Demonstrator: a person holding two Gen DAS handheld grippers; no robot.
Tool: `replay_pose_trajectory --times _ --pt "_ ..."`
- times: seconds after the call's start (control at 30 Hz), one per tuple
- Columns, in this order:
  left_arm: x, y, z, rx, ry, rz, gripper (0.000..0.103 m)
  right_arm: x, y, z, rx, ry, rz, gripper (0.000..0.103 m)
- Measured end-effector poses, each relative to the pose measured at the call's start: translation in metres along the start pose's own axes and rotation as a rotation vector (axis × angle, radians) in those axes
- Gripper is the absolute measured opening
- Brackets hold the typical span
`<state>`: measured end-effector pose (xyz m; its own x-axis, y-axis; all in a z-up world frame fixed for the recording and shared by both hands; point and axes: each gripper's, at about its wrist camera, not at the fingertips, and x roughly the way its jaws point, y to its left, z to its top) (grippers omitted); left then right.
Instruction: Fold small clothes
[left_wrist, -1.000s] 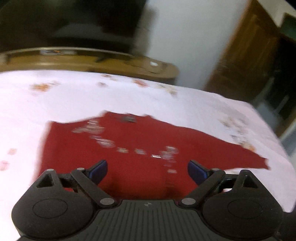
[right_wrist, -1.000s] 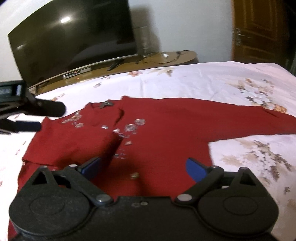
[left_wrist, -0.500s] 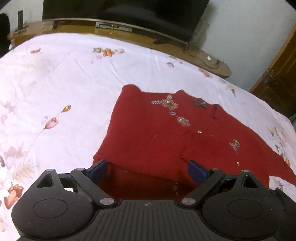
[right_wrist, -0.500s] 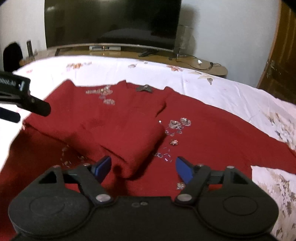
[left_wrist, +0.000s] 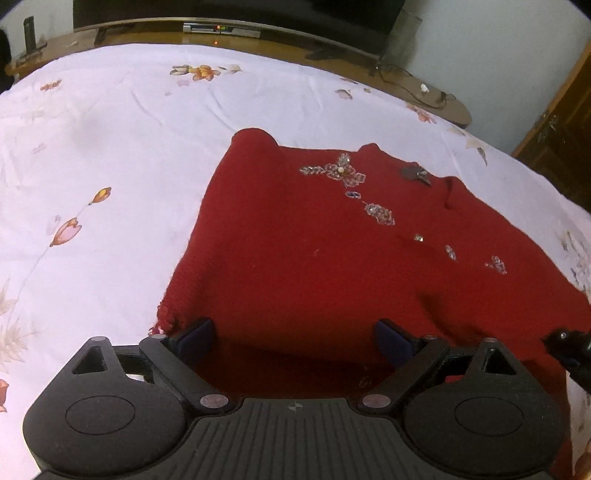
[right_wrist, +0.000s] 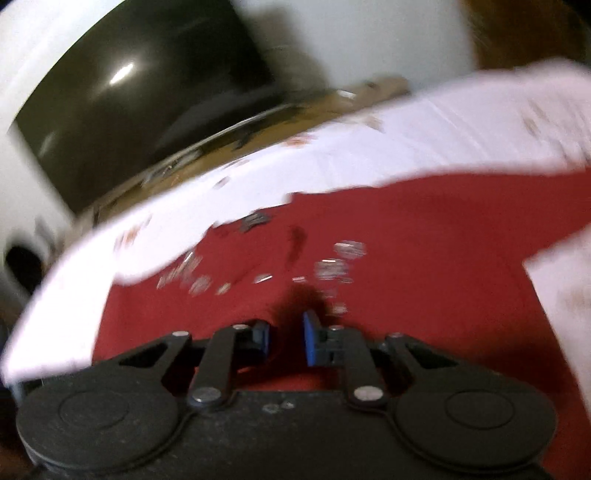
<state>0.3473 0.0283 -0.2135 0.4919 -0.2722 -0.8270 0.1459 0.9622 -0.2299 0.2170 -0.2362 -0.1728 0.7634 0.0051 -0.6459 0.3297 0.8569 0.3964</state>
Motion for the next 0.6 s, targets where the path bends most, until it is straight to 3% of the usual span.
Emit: replay_pose_trajectory --times 0.1,0.23,0.4,0.47,0.6 --pt "0.002 -0.001 -0.001 0.003 -0.001 0.010 0.093 -0.001 -0.025 0.001 0.079 -0.001 -0.048 0.018" --pt "0.003 -0.004 -0.002 0.010 -0.003 0.021 0.093 -0.011 -0.047 0.007 0.148 -0.053 -0.077 0.027" --pt "0.003 -0.005 -0.004 0.020 -0.009 0.035 0.093 -0.013 -0.062 0.014 0.147 -0.049 -0.073 0.031" --pt "0.004 -0.005 -0.004 0.022 -0.009 0.039 0.093 -0.017 -0.073 0.016 0.196 -0.057 -0.073 0.045" --pt "0.002 -0.003 -0.004 0.000 -0.020 0.032 0.093 -0.011 -0.074 0.018 0.138 -0.014 -0.065 0.042"
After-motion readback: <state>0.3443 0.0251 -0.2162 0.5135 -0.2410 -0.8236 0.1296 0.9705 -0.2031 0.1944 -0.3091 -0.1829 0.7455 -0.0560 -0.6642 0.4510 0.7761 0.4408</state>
